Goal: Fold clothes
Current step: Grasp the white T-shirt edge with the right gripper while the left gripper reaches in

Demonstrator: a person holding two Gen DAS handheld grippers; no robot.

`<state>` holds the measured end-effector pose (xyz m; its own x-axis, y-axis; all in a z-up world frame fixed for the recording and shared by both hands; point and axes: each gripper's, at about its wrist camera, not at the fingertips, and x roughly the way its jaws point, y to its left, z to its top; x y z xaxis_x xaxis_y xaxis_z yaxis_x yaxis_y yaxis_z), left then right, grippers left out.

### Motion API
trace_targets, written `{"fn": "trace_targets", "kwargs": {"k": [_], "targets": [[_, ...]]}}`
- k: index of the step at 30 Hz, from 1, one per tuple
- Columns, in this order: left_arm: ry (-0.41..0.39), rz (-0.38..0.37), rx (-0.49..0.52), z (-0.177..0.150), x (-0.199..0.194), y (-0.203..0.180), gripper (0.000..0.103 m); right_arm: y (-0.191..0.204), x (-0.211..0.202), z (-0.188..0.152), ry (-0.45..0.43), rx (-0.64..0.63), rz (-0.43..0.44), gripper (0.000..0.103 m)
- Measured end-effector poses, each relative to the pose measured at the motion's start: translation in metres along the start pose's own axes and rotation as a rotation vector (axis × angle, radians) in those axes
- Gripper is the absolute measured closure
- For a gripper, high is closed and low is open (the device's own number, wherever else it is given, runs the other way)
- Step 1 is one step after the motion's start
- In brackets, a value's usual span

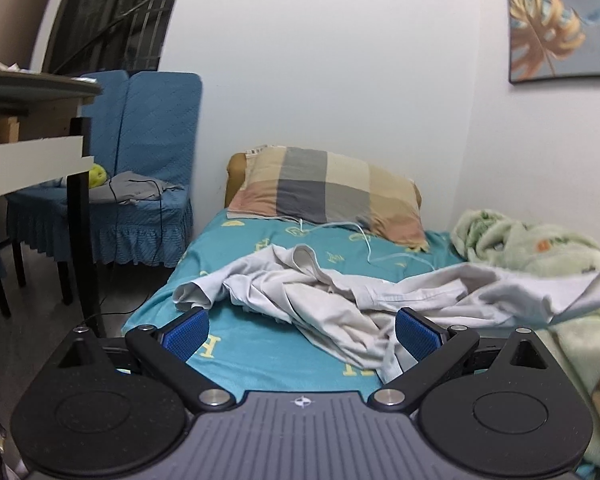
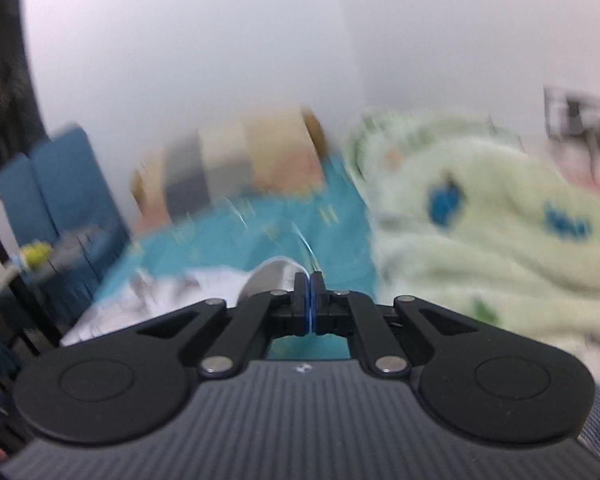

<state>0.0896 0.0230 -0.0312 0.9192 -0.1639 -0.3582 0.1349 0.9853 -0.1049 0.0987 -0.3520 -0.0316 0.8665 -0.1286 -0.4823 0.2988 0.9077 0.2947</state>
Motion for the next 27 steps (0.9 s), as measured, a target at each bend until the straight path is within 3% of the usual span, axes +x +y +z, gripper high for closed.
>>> {"fn": "trace_targets", "kwargs": {"k": [4, 7, 9, 10, 11, 15, 21, 24, 26, 27], "targets": [[0.042, -0.024, -0.005, 0.0, 0.004, -0.01, 0.003, -0.015, 0.029, -0.025, 0.157, 0.054, 0.005, 0.097], [0.075, -0.061, -0.032, 0.008, 0.018, -0.019, 0.005, -0.001, 0.03, -0.033, 0.174, 0.051, 0.064, 0.095], [0.093, -0.091, -0.055, 0.015, 0.034, -0.026, 0.005, 0.003, 0.026, -0.031, 0.153, 0.058, 0.098, 0.076], [0.102, -0.107, -0.061, 0.019, 0.046, -0.029, 0.006, 0.003, 0.023, -0.03, 0.132, 0.067, 0.118, 0.052], [0.114, -0.119, -0.064, 0.023, 0.059, -0.034, 0.007, 0.002, 0.02, -0.029, 0.111, 0.075, 0.138, 0.034], [0.16, -0.16, -0.092, 0.033, 0.125, -0.051, 0.013, -0.004, 0.017, -0.026, 0.086, 0.13, 0.195, 0.031], [0.246, -0.17, -0.131, 0.025, 0.228, -0.064, 0.022, -0.007, 0.041, -0.029, 0.084, 0.154, 0.207, 0.031], [0.296, -0.16, -0.152, 0.015, 0.269, -0.062, 0.042, -0.006, 0.058, -0.029, 0.089, 0.16, 0.217, 0.031], [0.308, -0.161, -0.152, 0.011, 0.286, -0.059, 0.07, -0.005, 0.068, -0.031, 0.097, 0.158, 0.214, 0.031], [0.296, -0.163, -0.142, 0.011, 0.287, -0.06, 0.077, -0.005, 0.072, -0.033, 0.106, 0.159, 0.217, 0.031]]}}
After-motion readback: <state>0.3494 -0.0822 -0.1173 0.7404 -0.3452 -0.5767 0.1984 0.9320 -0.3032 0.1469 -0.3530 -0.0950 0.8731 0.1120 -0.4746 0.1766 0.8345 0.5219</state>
